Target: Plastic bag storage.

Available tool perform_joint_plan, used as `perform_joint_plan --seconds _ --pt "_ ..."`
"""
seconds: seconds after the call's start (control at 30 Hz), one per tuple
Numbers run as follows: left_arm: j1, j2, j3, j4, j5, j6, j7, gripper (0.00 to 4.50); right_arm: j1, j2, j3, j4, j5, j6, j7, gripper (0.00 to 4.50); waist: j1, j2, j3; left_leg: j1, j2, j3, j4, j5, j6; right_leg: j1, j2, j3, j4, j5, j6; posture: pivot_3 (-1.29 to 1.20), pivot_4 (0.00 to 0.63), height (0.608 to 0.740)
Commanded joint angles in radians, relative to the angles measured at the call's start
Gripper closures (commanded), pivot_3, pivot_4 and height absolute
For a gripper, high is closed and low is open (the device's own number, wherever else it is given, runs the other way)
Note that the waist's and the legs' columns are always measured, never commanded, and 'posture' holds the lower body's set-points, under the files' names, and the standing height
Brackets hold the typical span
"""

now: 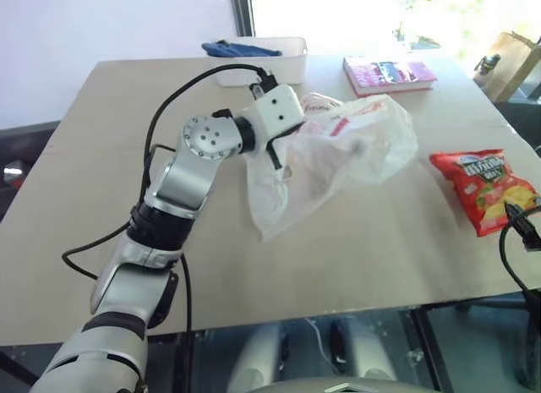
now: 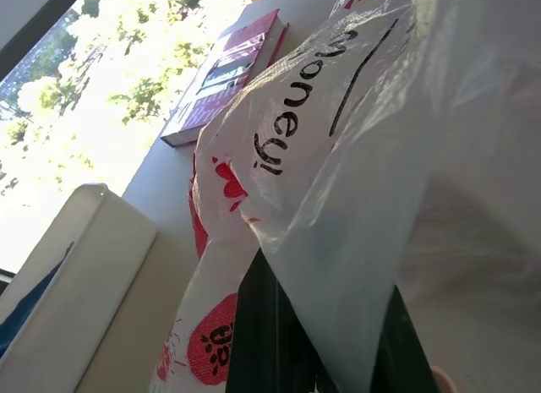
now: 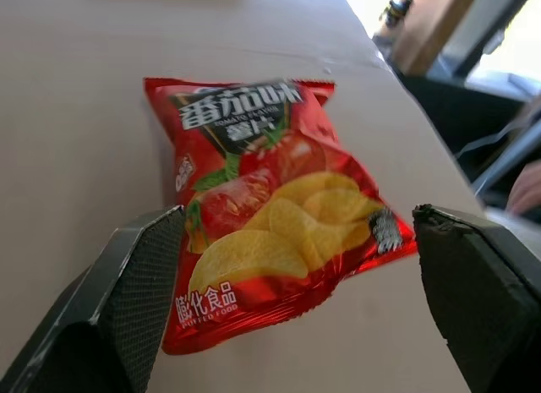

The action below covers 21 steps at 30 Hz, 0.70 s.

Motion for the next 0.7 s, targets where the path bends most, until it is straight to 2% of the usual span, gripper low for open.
perform_joint_plan --seconds 0.03,0.27,0.47,0.57,0.7 --pt "0.010 0.001 0.040 -0.071 0.005 0.037 0.021 4.50 -0.129 0.075 -0.177 -0.009 0.069 0.151 -0.041 0.15 0.002 0.002 -0.001 0.000 0.000 0.000 0.000 0.000 -0.001 0.000 0.000 0.000 0.000 0.000 0.000 0.00 0.150 0.740" --pt "0.070 0.002 0.065 -0.185 -0.001 0.122 0.029 4.50 -0.250 0.131 -0.283 0.085 0.080 0.272 -0.091 0.15 0.003 0.004 -0.002 -0.003 -0.002 0.000 -0.001 0.000 -0.001 -0.003 -0.001 0.001 0.001 0.000 0.000 0.00 0.150 0.740" --pt "0.073 0.013 0.084 -0.196 -0.001 0.152 0.032 4.50 -0.280 0.147 -0.267 0.195 0.085 0.227 -0.122 0.15 0.001 0.005 -0.003 -0.002 -0.002 0.001 -0.001 0.000 -0.001 -0.004 -0.001 0.001 0.003 0.000 0.000 0.00 0.150 0.740" --pt "0.079 0.012 0.084 -0.206 0.000 0.159 0.033 4.50 -0.320 0.156 -0.299 0.263 0.105 0.198 -0.136 0.15 0.000 0.005 -0.003 -0.001 -0.003 0.003 -0.001 0.000 -0.001 -0.004 -0.001 0.003 0.005 0.000 0.000 0.00 0.150 0.740" --pt "0.090 0.006 0.094 -0.238 -0.007 0.197 0.043 4.50 -0.316 0.169 -0.284 0.396 0.127 0.073 -0.150 0.15 -0.002 0.005 -0.003 0.000 -0.003 0.003 -0.001 0.000 -0.001 -0.004 -0.001 0.003 0.006 0.000 0.000 0.00 0.150 0.740"
